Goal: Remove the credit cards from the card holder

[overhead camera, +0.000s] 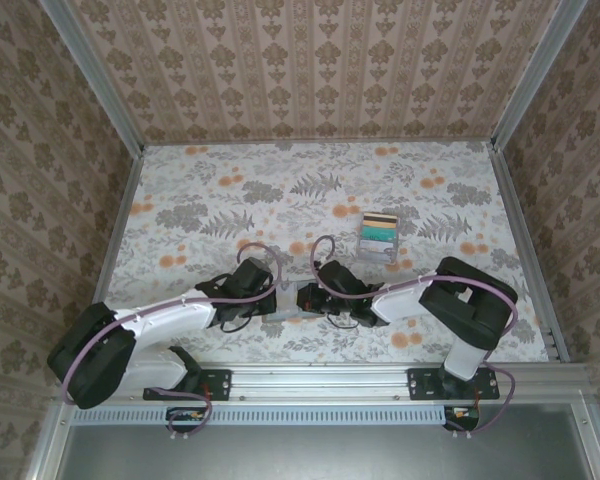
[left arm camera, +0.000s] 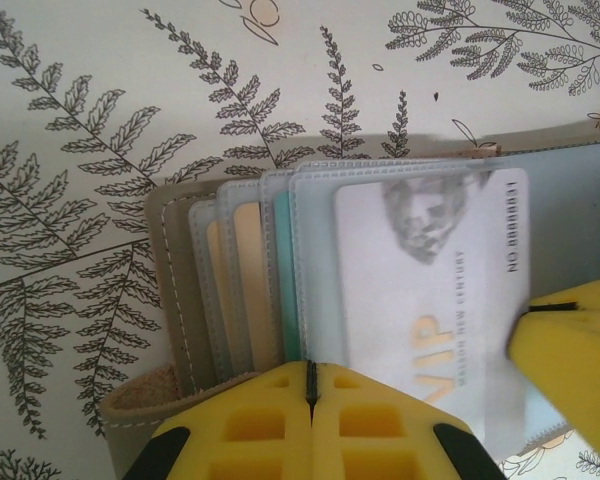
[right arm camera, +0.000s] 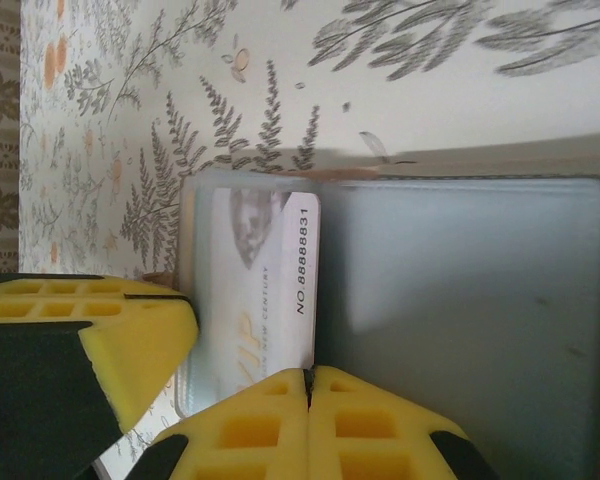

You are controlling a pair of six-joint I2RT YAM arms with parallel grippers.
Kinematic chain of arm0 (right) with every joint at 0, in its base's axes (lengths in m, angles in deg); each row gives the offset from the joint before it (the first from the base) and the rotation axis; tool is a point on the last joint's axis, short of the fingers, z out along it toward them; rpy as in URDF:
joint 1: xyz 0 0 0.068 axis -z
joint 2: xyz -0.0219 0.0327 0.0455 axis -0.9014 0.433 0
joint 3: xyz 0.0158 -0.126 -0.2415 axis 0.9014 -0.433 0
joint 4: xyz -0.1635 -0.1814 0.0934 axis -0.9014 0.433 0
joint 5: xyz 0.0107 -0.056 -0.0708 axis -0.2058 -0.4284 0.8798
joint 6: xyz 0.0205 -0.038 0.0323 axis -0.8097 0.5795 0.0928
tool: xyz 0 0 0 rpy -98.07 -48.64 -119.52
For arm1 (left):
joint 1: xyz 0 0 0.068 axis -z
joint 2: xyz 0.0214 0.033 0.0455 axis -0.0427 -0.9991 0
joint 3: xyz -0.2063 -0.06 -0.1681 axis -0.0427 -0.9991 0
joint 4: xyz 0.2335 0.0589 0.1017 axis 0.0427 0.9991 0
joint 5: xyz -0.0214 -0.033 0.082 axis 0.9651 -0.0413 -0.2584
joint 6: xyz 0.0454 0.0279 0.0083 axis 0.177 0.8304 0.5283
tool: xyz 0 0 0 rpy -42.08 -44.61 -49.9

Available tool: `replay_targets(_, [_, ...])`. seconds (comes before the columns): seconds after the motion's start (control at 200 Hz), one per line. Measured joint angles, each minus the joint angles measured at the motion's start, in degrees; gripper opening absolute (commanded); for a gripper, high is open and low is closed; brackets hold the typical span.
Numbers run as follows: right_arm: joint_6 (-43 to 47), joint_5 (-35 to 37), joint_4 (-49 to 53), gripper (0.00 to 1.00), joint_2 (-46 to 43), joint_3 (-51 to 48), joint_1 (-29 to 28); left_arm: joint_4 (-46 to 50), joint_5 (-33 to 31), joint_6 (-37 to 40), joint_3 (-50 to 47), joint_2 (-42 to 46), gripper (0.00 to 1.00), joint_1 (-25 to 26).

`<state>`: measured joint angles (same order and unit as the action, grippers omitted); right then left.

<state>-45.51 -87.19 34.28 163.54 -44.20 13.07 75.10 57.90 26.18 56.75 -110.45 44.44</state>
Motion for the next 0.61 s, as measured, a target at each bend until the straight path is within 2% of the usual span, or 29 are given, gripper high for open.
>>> replay_targets(0.325, [2.62, 0.76, 4.61, 0.0, -12.46, -6.58, 3.93, 0.37, 0.0, 0.02, 0.2, 0.0, 0.0, 0.0])
replay_targets(0.585, [7.87, 2.8, 15.72, 0.0, -27.15, -7.45, 5.27, 1.07, 0.42, 0.04, 0.26, 0.66, 0.0, 0.07])
replay_targets(0.605, [8.39, 3.1, 17.0, 0.0, -28.24, -7.19, 5.27, 1.29, 0.46, 0.07, 0.26, 0.85, 0.02, 0.09])
